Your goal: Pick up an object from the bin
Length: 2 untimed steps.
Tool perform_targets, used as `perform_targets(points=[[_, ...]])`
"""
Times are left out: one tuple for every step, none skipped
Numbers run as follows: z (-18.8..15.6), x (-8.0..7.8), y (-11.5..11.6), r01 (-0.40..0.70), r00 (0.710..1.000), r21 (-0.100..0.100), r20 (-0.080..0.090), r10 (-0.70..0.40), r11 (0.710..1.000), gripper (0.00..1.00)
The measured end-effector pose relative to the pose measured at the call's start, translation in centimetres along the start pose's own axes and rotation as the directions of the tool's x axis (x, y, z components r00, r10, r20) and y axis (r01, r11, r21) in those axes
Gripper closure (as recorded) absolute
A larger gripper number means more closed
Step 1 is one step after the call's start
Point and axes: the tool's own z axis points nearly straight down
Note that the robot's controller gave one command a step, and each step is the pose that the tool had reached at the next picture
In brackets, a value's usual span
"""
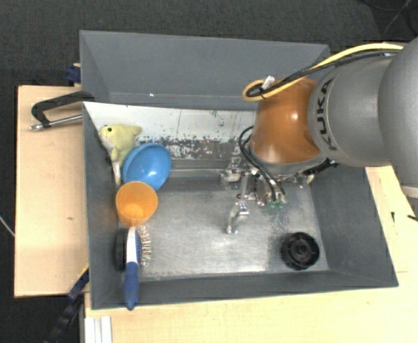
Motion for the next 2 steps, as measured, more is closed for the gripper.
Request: perform_targets(points=[[-11.8,0.6,7.2,0.040,0.999,-0.003,0.004,-0.040,0.999,0.00],[-2.2,-1.6,15.2,0.102,0.995,-0.003,-0.008,-0.102,0.995,0.00]])
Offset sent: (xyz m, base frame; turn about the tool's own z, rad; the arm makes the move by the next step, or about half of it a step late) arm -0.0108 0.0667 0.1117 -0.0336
